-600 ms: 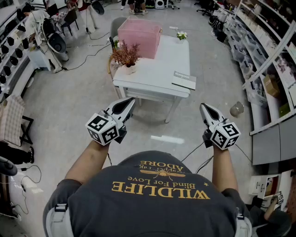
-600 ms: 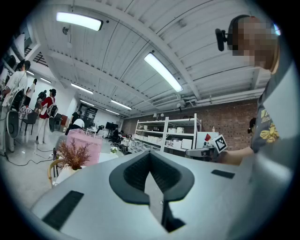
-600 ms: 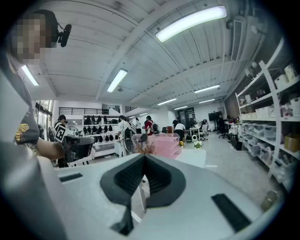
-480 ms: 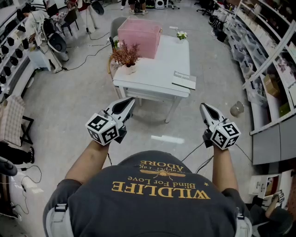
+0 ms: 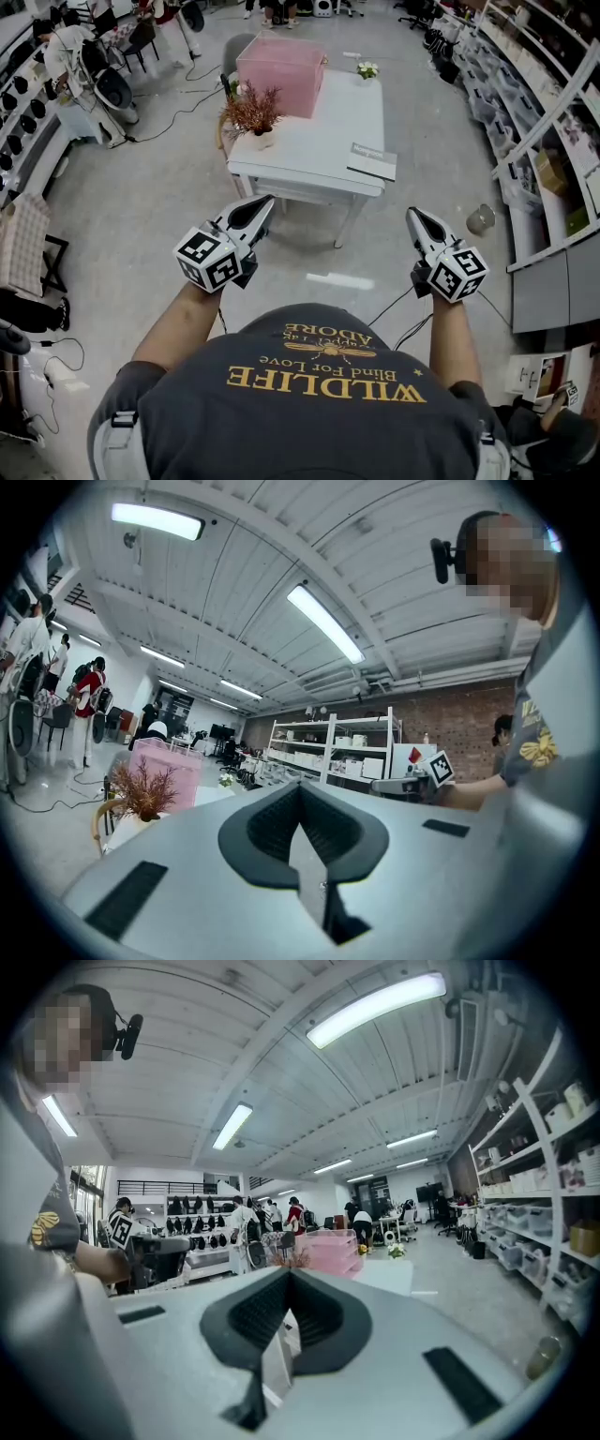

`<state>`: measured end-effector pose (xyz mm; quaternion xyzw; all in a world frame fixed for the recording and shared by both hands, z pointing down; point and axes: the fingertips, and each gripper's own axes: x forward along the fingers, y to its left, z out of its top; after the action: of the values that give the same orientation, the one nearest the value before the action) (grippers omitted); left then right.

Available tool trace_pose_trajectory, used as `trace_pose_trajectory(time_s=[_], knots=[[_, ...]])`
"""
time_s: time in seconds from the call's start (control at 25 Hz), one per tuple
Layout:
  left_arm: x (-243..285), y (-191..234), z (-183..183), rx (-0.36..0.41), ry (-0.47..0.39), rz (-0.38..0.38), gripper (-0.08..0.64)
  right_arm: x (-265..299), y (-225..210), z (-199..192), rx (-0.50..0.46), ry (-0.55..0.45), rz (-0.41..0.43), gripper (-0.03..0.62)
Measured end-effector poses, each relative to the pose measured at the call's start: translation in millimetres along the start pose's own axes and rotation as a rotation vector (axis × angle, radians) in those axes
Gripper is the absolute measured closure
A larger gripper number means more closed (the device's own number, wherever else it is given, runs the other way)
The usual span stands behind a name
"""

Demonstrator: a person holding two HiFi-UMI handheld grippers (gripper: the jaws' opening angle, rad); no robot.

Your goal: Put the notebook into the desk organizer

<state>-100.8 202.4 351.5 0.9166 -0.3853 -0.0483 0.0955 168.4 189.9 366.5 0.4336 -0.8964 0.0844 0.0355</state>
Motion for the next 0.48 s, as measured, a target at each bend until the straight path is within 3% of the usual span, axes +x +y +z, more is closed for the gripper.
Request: trace_pose_trajectory(time_s=[0.32,0.44,0.48], knots=[[18,-11,2,0.008,-0.002,0.005,0.56,-6,-11,12,0.041,-0.064,0.057,0.592],[25,-24,1,0.018,-0.003,0.015,0.56,-12,-13,15,0.028,-0.07,0.101,0.326],[27,-29,1,0.022,-0.004,0.019,0.56,-15,-16,16,0.016,-0.07,0.1,0.292]])
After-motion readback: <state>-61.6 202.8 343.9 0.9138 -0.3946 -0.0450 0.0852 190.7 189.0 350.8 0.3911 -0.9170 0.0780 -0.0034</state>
